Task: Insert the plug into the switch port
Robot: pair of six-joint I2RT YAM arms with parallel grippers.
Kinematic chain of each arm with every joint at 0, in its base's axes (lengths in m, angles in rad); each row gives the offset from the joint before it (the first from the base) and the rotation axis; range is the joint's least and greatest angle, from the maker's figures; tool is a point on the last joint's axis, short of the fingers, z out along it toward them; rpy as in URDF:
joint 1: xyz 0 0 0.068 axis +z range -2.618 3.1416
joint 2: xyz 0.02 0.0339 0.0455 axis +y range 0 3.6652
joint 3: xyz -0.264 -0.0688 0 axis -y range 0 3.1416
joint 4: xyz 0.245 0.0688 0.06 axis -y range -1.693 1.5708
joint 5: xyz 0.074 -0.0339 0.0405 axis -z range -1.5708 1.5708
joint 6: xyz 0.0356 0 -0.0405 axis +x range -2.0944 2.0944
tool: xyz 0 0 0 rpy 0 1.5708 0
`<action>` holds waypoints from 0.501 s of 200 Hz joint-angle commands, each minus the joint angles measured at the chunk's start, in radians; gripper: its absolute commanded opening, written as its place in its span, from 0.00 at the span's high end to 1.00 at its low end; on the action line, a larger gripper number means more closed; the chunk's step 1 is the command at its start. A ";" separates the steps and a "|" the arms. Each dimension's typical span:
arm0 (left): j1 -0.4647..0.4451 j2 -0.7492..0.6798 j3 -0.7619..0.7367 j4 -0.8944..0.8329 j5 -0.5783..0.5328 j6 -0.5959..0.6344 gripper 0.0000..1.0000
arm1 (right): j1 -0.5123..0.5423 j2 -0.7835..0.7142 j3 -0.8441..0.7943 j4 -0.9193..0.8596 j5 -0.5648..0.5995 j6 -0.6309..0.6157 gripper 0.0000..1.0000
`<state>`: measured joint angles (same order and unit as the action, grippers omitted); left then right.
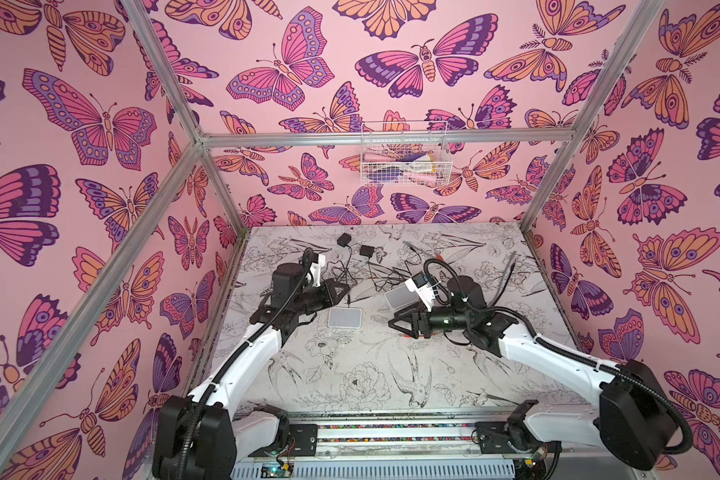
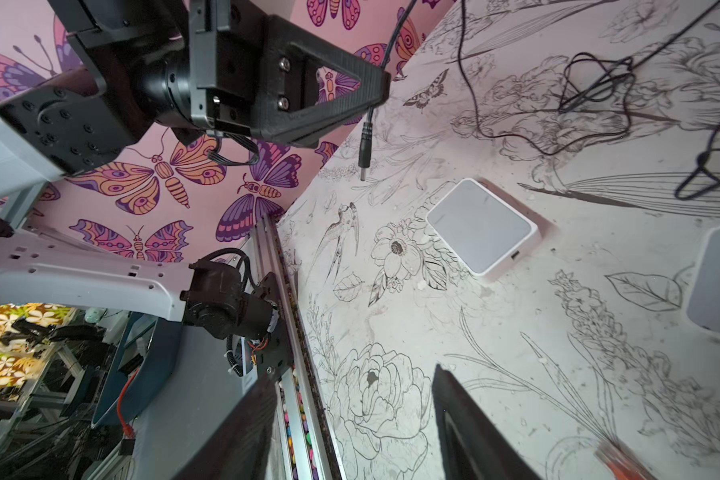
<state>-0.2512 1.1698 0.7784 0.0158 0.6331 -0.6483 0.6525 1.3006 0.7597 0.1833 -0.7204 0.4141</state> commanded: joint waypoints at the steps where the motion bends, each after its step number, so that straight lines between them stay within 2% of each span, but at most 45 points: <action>1: -0.025 -0.041 -0.040 0.123 0.048 -0.061 1.00 | 0.045 0.054 0.050 0.098 -0.019 0.008 0.41; 33: -0.034 -0.057 -0.079 0.158 0.059 -0.090 1.00 | 0.068 0.104 0.054 0.220 -0.011 0.045 0.41; 100: -0.056 -0.085 -0.119 0.185 0.051 -0.108 1.00 | 0.071 0.192 0.181 0.130 0.044 -0.011 0.45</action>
<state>-0.3016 1.1088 0.6838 0.1513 0.6662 -0.7437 0.7162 1.4525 0.8825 0.3176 -0.6971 0.4335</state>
